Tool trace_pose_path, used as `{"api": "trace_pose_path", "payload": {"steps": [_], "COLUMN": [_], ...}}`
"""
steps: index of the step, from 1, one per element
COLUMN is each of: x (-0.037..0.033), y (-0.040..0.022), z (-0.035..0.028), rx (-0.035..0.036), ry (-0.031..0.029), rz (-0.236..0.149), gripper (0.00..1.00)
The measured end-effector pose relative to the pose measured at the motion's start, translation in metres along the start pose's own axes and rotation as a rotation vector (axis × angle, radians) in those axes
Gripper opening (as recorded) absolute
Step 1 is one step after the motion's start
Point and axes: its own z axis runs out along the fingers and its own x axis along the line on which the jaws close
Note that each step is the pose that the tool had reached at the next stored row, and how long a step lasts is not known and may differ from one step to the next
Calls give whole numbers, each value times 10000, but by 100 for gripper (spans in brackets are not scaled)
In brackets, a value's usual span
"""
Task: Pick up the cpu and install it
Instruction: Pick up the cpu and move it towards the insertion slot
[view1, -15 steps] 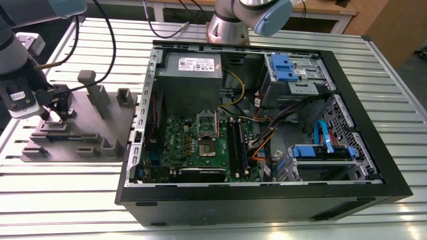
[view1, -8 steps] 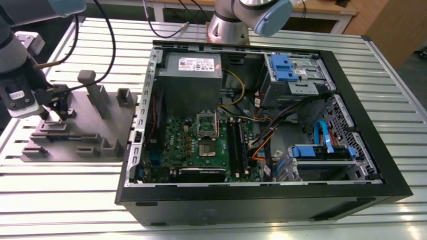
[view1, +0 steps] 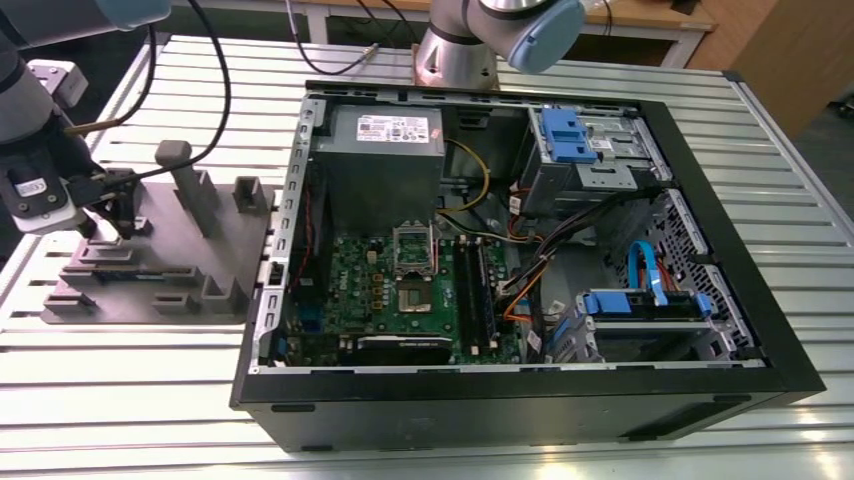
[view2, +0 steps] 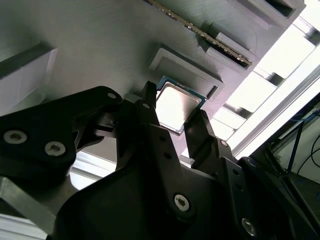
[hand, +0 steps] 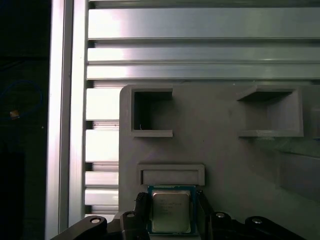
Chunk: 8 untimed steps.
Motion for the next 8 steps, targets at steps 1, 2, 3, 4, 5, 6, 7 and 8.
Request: {"api": "trace_pose_path", "payload": {"steps": [1,2,3,4,5,6,7,8], "x": [0,0,0,0,0,1,0,1], "y": [0,0,0,0,1,2,2,2], "z": [-1,-3,-5,-6,-13,-25,-26,-28], "rx": [0,0,1,0,0,0,0,0], "ry": [0,0,1,0,0,0,0,0], "rz": [0,0,0,0,0,0,0,0], "gripper": [47,47,47,47,47,47,47,47]}}
